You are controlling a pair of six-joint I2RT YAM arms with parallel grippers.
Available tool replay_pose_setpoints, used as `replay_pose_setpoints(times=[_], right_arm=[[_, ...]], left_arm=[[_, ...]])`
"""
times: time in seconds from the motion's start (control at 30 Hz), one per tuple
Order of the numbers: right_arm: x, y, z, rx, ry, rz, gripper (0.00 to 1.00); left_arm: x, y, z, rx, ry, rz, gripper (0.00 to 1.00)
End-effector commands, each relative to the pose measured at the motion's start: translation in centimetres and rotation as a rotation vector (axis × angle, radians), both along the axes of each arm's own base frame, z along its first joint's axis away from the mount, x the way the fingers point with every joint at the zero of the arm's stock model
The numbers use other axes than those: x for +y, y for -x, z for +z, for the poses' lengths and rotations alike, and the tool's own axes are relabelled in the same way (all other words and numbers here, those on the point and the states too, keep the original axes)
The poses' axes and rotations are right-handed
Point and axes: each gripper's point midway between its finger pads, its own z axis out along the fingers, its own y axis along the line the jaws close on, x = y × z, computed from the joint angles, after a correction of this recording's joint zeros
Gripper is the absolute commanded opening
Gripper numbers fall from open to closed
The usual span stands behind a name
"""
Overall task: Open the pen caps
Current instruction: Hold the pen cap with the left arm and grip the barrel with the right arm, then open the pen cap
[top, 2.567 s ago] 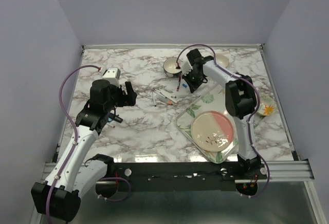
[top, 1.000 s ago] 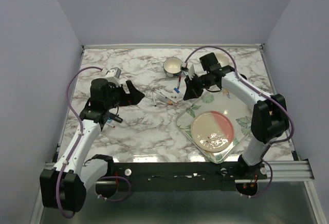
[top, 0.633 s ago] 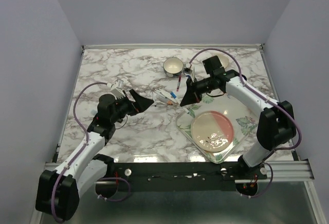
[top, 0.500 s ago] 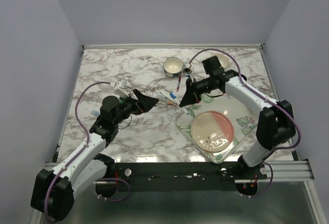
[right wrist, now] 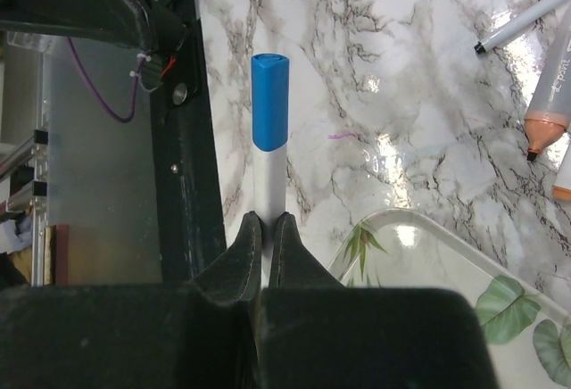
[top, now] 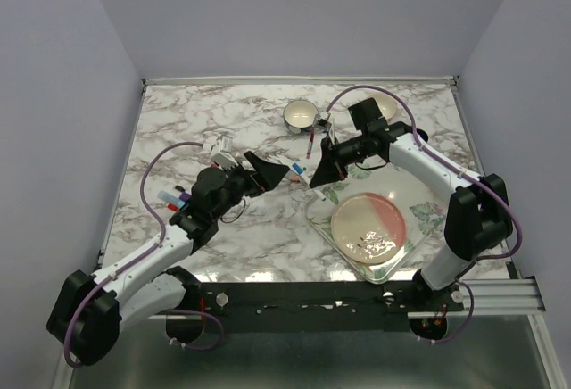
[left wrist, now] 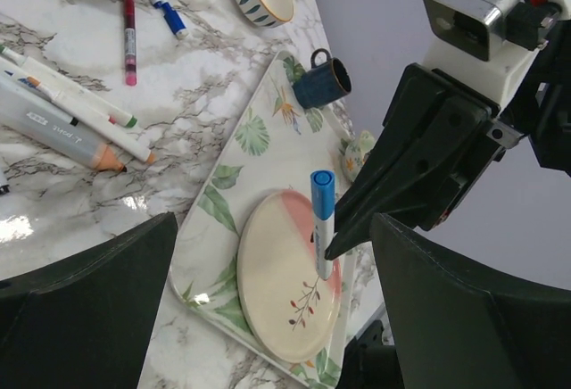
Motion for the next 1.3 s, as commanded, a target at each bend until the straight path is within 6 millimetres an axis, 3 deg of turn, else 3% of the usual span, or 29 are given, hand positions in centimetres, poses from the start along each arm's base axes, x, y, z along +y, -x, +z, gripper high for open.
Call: replay_pose_setpoints(times=[0.0, 0.27, 0.5, 0.77, 0.97, 1.1, 1.2, 1.27], right_arm=[[0.2, 0.5, -0.2, 0.036, -0.011, 0.017, 0.01], [0.3, 0.7, -0.1, 0.036, -0.017, 0.025, 0.01], [0.3, 0.8, 0.2, 0.039, -0.024, 0.029, 0.01], [0.3, 0.9, 0.1, 0.044, -0.024, 0.031, 0.0], [0.3, 0.9, 0.1, 0.043, -0.024, 0.032, 0.01], [0.3, 0.8, 0.0, 0.041, -0.019, 0.028, 0.01], [0.3, 0.8, -0.1, 0.04, -0.018, 0.028, 0.01], [0.3, 0.7, -0.1, 0.038, -0.017, 0.027, 0.01]], left_arm=[[-0.5, -1.5, 2.5, -0.057, 0.031, 0.065, 0.98], [-2.9, -1.7, 2.3, -0.046, 0.005, 0.042, 0.96], [-3.6, -2.4, 1.6, -0.026, -0.014, 0.074, 0.74], [-5.0, -3.0, 1.3, -0.021, -0.01, 0.061, 0.62], [-5.8, -2.9, 1.3, -0.022, -0.009, 0.028, 0.43], [-6.0, -2.6, 1.0, -0.02, 0.002, 0.016, 0.15], [-6.1, -2.4, 1.4, -0.026, 0.022, 0.003, 0.0], [-6.2, -2.3, 1.6, -0.026, 0.033, -0.002, 0.0]])
